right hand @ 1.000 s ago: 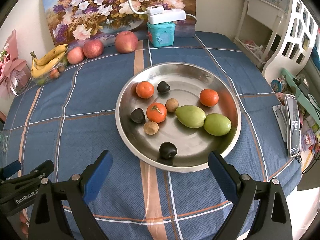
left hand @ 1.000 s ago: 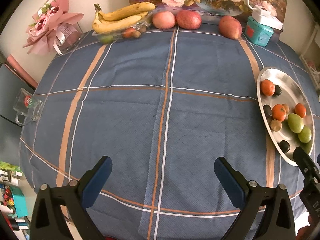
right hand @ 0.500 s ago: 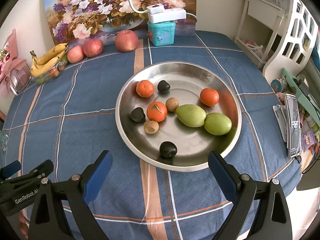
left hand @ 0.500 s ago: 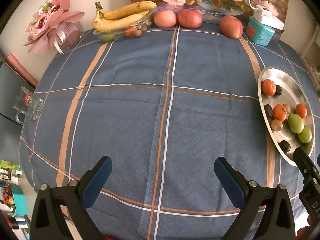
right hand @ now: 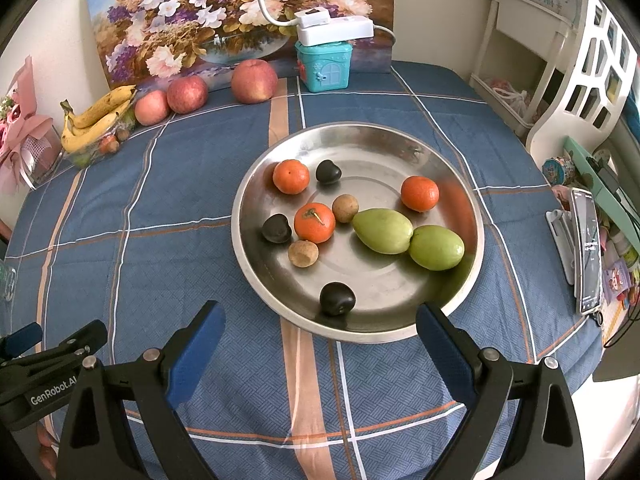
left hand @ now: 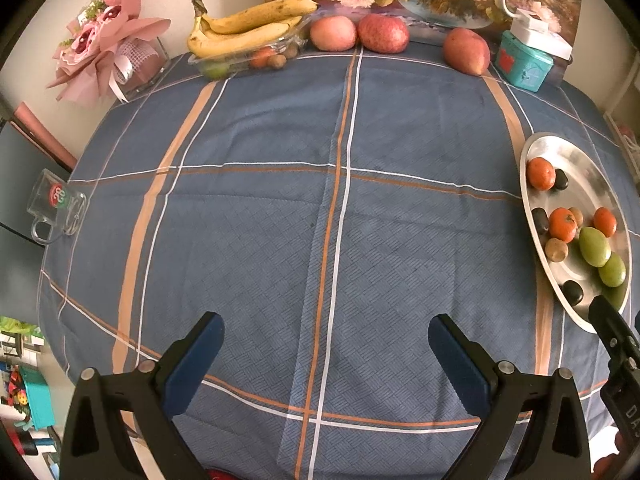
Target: Organize fruits
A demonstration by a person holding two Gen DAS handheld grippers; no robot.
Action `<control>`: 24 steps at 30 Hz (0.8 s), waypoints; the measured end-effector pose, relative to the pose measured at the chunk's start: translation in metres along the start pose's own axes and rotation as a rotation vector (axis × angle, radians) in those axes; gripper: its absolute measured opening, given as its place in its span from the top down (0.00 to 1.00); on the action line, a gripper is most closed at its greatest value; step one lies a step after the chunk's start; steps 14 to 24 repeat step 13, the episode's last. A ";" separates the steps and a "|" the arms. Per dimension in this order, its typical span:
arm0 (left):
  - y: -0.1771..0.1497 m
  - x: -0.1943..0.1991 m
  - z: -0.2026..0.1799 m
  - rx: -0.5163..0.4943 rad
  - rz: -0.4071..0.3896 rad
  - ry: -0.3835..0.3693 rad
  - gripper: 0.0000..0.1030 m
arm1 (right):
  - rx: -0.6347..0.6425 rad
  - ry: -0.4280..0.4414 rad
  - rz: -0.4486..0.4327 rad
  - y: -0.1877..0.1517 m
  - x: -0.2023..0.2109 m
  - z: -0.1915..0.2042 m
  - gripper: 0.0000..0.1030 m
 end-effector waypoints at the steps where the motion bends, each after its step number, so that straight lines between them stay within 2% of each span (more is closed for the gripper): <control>1: 0.000 0.000 0.000 0.000 0.000 0.000 0.00 | 0.000 0.000 0.000 0.000 0.000 0.000 0.07; 24: -0.001 0.004 0.001 -0.010 -0.022 -0.011 0.00 | 0.001 0.001 0.000 0.000 0.000 0.000 0.07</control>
Point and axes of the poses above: each gripper's, at about its wrist camera, not at the fingertips, and x roughly against the way its jaws point, z to its left, y to its top, the point moved 3 cm from there along -x, roughly the way its jaws point, and after that the axes turned 5 degrees about -y, right-handed, at the moved point
